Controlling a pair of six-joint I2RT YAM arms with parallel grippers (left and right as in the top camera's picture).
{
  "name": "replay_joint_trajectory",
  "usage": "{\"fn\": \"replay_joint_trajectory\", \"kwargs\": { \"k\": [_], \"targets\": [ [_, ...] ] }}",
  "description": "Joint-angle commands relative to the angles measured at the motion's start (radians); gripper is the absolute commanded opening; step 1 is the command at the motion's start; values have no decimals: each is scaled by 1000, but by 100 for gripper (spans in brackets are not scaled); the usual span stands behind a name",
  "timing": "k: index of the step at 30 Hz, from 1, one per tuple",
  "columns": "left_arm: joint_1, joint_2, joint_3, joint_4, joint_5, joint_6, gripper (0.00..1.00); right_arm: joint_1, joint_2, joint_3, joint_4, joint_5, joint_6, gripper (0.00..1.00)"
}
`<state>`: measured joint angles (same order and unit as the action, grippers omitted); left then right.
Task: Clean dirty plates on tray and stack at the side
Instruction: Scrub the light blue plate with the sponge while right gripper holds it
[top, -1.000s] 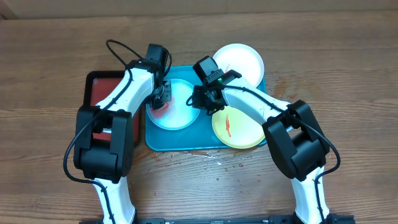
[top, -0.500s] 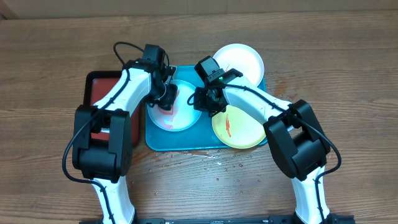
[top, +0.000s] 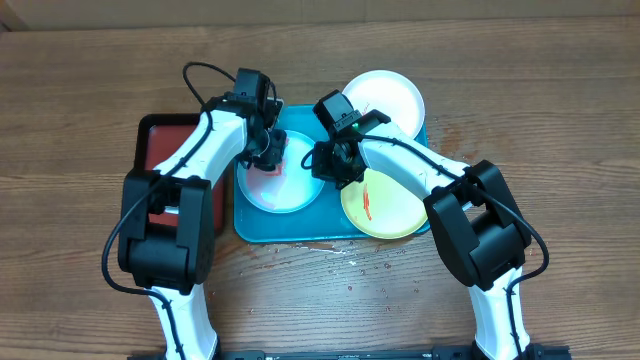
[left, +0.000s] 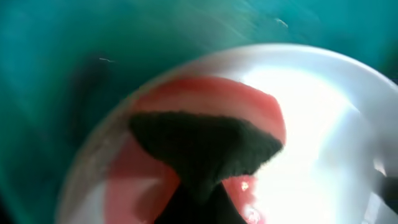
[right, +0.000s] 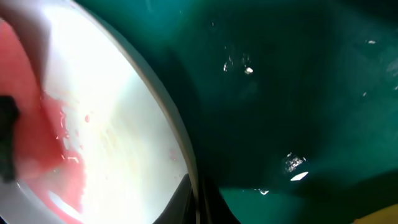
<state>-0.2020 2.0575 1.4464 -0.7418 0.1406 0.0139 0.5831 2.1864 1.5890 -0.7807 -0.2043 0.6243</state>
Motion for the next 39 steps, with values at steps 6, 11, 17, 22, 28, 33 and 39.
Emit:
{"fn": "replay_joint_trajectory", "kwargs": {
  "k": [6, 11, 17, 22, 28, 33, 39],
  "targets": [
    [-4, -2, -4, -31, 223, 158, 4, 23, 47, -17, -16, 8, -3, 4],
    [-4, -1, -4, 33, -8, 48, 4, 24, 47, -17, -13, 8, -3, 4],
    [-3, -1, -4, 55, -404, -249, 4, 24, 47, -17, -11, 8, -3, 4],
    [-8, -1, -4, 16, -340, -279, 4, 24, 47, -17, -10, 9, -3, 4],
    [-18, -1, -4, -156, 14, -43, 4, 24, 47, -17, -10, 12, -3, 4],
    [-18, -1, -4, -277, 145, 119, 4, 24, 47, -17, -8, 11, -3, 4],
    [-17, -1, -4, -187, 169, 143, 4, 24, 47, -17, -8, 11, -3, 4]
  ]
}}
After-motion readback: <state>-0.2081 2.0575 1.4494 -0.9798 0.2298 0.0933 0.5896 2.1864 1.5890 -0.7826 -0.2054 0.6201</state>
